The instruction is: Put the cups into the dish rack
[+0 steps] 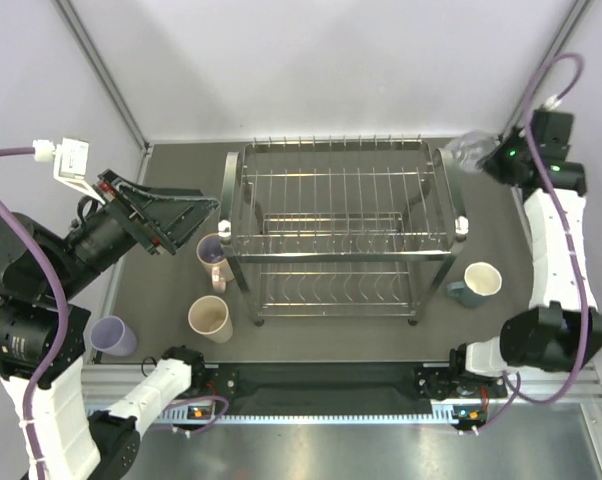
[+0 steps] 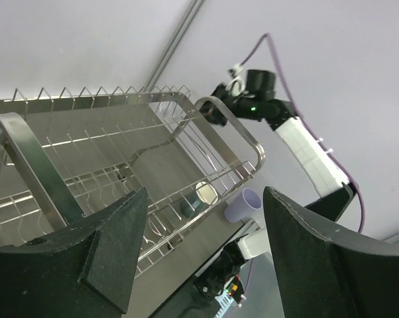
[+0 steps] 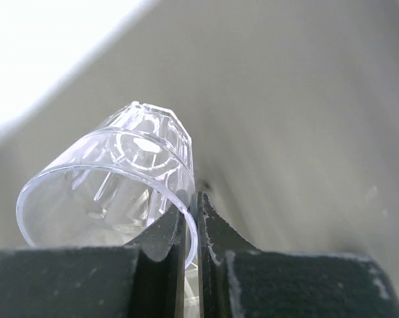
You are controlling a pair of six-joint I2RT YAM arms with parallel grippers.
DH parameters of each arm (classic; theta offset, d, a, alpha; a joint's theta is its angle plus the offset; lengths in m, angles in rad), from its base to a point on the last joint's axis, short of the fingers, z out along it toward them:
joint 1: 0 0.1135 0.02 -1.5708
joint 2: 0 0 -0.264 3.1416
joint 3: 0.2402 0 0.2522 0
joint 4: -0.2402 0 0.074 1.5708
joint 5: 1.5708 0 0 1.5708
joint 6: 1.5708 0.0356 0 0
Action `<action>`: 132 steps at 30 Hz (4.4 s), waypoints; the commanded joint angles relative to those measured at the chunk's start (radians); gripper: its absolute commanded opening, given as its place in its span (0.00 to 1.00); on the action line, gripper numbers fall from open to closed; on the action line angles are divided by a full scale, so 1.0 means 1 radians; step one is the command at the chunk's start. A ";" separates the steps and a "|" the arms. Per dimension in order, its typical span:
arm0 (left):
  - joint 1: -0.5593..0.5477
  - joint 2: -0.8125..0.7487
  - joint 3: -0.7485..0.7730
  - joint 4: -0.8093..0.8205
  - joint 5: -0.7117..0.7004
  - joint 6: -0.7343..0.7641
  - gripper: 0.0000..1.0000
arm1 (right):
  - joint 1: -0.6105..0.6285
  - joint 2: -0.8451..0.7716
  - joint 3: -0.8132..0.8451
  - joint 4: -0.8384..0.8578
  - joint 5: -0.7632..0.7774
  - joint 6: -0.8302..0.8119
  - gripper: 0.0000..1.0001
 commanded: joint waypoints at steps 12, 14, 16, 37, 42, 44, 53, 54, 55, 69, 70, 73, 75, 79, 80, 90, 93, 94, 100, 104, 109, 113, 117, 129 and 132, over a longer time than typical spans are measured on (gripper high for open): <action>-0.001 -0.009 -0.050 0.212 0.079 -0.139 0.85 | -0.029 -0.336 0.163 0.665 -0.376 0.356 0.00; -0.002 -0.012 -0.069 0.253 0.099 -0.183 0.86 | -0.021 -0.362 0.040 0.881 -0.471 0.572 0.00; -0.001 -0.015 -0.099 0.327 0.119 -0.220 0.89 | 0.008 -0.373 -0.029 1.167 -0.545 0.761 0.00; -0.001 0.068 -0.222 0.740 0.199 -0.593 0.98 | 0.815 -0.434 -0.249 1.147 -0.450 0.561 0.00; -0.001 0.101 -0.205 0.738 0.211 -0.594 0.98 | 0.826 -0.430 -0.246 1.139 -0.434 0.556 0.00; -0.001 0.121 -0.195 0.740 0.232 -0.602 0.98 | 0.830 -0.413 -0.235 1.139 -0.436 0.558 0.00; -0.033 0.144 -0.210 0.771 0.205 -0.648 0.98 | 0.850 -0.362 -0.218 1.139 -0.408 0.529 0.00; -0.040 0.146 -0.213 0.771 0.182 -0.645 0.98 | 0.852 -0.361 -0.217 1.138 -0.396 0.526 0.00; -0.057 0.148 -0.216 0.771 0.174 -0.642 0.98 | 0.853 -0.356 -0.214 1.136 -0.388 0.515 0.00; -0.135 0.151 -0.257 0.653 -0.030 -0.590 0.95 | 0.936 -0.276 -0.158 1.142 -0.203 0.440 0.00; -0.139 0.151 -0.257 0.654 -0.030 -0.588 0.94 | 0.941 -0.273 -0.157 1.142 -0.197 0.435 0.00; -0.152 0.160 -0.250 0.654 -0.041 -0.587 0.95 | 0.950 -0.257 -0.151 1.155 -0.178 0.432 0.00; -0.162 0.166 -0.250 0.651 -0.047 -0.585 0.94 | 0.956 -0.240 -0.145 1.175 -0.175 0.437 0.00; -0.181 0.175 -0.248 0.631 -0.058 -0.574 0.94 | 0.970 -0.226 -0.141 1.208 -0.166 0.434 0.00; -0.183 0.178 -0.248 0.622 -0.059 -0.570 0.94 | 0.973 -0.227 -0.143 1.218 -0.163 0.432 0.00; -0.208 0.194 -0.253 0.620 -0.082 -0.576 0.90 | 0.998 -0.192 -0.120 1.230 -0.158 0.424 0.00; -0.209 0.194 -0.247 0.620 -0.093 -0.574 0.83 | 1.001 -0.195 -0.138 1.233 -0.146 0.418 0.00; -0.209 0.194 -0.244 0.620 -0.099 -0.574 0.76 | 1.001 -0.198 -0.141 1.234 -0.144 0.417 0.00; -0.209 0.210 -0.219 0.623 -0.085 -0.573 0.25 | 1.002 -0.194 -0.140 1.187 -0.126 0.400 0.07; -0.209 0.252 -0.098 0.434 -0.107 -0.469 0.00 | 1.002 -0.221 -0.073 0.959 -0.060 0.325 0.50; -0.209 0.338 0.118 0.197 -0.167 -0.289 0.00 | 1.002 -0.302 -0.045 0.635 0.078 0.251 0.59; -0.209 0.402 0.244 0.038 -0.194 -0.193 0.00 | 1.002 -0.354 0.006 0.422 0.197 0.201 0.61; -0.209 0.468 0.365 -0.091 -0.219 -0.095 0.00 | 1.002 -0.425 -0.009 0.304 0.283 0.177 0.61; -0.333 0.545 0.433 -0.182 -0.439 0.143 0.00 | 1.001 -0.553 -0.094 0.190 0.369 0.180 0.61; -0.407 0.563 0.444 -0.196 -0.544 0.202 0.00 | 1.002 -0.556 -0.094 0.168 0.371 0.182 0.61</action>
